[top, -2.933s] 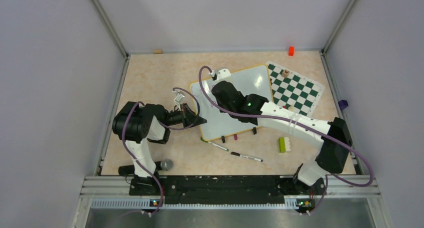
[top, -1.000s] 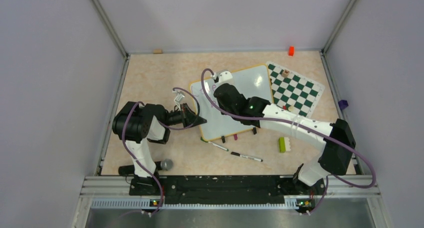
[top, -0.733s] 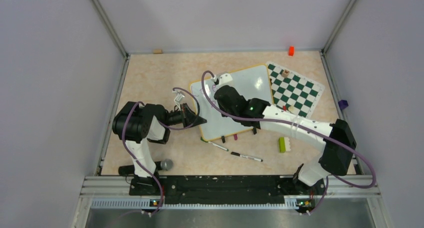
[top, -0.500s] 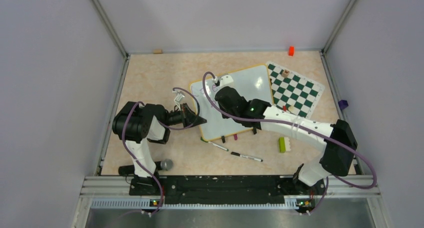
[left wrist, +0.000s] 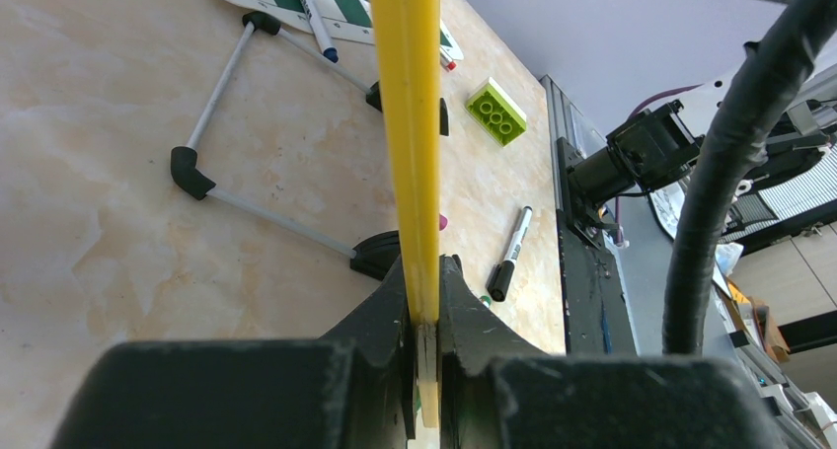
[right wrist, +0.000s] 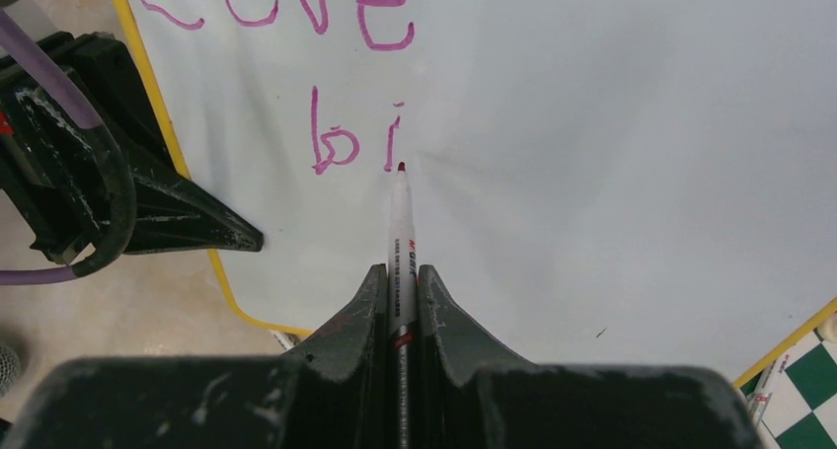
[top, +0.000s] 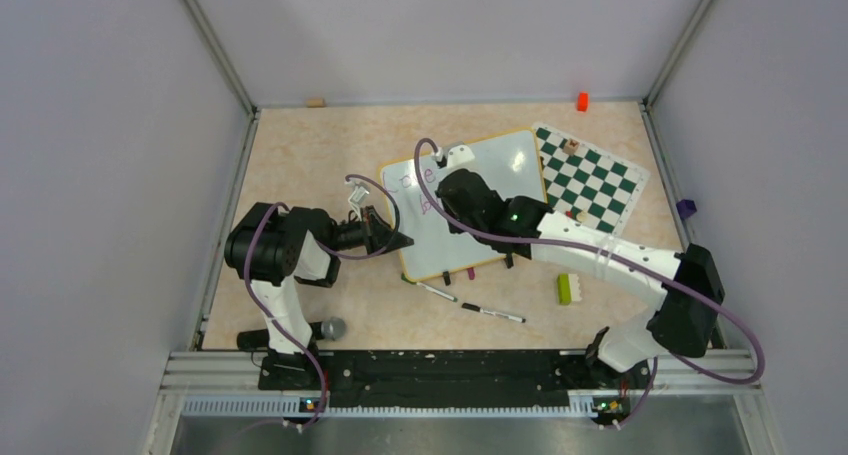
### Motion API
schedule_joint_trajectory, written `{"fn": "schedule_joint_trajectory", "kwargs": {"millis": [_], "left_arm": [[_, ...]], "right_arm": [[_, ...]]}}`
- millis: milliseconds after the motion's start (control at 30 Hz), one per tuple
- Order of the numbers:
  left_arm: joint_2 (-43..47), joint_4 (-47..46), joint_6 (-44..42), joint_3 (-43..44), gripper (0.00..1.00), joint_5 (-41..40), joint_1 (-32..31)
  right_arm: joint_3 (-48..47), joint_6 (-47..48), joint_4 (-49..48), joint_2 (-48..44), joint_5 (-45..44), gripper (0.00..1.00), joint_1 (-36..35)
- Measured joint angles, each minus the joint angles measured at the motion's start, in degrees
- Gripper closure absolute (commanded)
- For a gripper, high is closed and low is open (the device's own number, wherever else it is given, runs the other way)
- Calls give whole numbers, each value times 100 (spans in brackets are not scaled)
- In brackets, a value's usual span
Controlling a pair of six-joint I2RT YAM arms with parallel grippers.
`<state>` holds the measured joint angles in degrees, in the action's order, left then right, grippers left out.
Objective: Write a sentence on the whiteboard
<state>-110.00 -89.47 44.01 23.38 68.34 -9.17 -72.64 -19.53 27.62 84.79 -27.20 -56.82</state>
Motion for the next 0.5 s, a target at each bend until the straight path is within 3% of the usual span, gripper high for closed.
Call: {"fn": "schedule_joint_trajectory", "kwargs": {"millis": [500], "left_arm": [[0,-2,0,0,100,0,0]], "right_arm": [[-9,50,-2,-114,-17,100,125]]}}
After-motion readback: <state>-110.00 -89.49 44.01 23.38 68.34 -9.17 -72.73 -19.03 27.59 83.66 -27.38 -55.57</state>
